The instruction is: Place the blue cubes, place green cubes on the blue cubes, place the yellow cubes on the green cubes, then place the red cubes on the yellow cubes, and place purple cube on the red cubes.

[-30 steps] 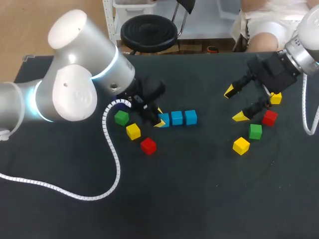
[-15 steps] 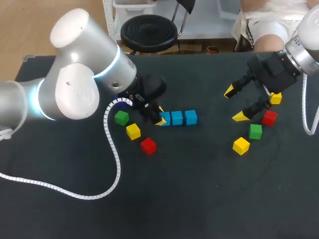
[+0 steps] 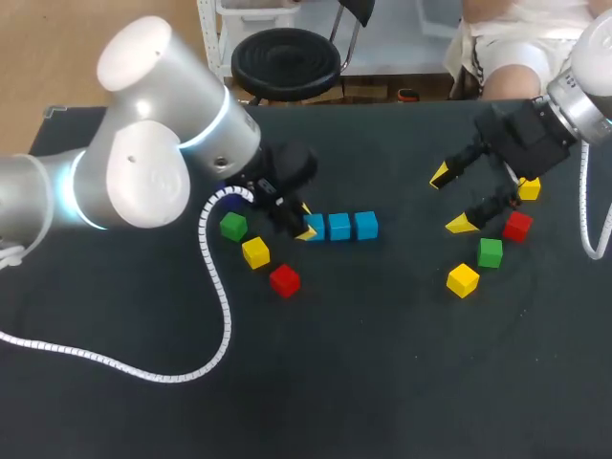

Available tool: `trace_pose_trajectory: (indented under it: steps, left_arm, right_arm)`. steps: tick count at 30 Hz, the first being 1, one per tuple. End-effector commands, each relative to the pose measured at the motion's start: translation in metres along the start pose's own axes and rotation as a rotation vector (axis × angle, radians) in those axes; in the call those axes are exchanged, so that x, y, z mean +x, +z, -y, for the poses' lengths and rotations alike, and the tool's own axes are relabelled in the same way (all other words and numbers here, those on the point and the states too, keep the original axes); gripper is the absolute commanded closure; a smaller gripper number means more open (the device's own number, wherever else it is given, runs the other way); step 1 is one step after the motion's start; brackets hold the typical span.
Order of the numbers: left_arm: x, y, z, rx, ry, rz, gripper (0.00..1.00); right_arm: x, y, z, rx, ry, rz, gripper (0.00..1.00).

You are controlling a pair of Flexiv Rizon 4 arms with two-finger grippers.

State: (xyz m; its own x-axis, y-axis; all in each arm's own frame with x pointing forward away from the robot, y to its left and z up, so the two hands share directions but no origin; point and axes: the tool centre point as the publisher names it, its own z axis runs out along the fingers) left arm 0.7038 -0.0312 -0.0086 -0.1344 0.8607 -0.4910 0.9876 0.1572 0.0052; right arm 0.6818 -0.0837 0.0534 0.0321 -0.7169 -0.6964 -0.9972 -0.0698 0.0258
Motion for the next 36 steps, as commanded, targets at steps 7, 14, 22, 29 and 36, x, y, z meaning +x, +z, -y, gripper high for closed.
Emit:
trace_pose_trajectory:
  steps: [7, 14, 22, 29, 36]
  left_arm:
    - [-0.0025, -0.0027, -0.0021, -0.003, 0.008, -0.001, 1.00]
    - [0.0004, 0.0009, 0.0007, 0.009, 0.004, -0.009, 1.00]
    - [0.0017, 0.0000, 0.0005, 0.009, -0.002, -0.013, 1.00]
    - [-0.0034, -0.0028, 0.0018, 0.001, -0.004, -0.004, 1.00]
    - [0.0003, 0.0006, 0.0032, 0.005, -0.009, -0.007, 1.00]
  right_arm:
    - [0.0003, 0.0001, -0.0005, 0.002, -0.001, 0.002, 0.00]
    - [0.0003, 0.0001, -0.0005, 0.002, -0.001, 0.002, 0.00]
    - [0.0003, 0.0001, -0.0005, 0.002, -0.001, 0.002, 0.00]
    - [0.0003, 0.0001, -0.0005, 0.002, -0.001, 0.002, 0.00]
    - [0.0003, 0.0001, -0.0005, 0.002, -0.001, 0.002, 0.00]
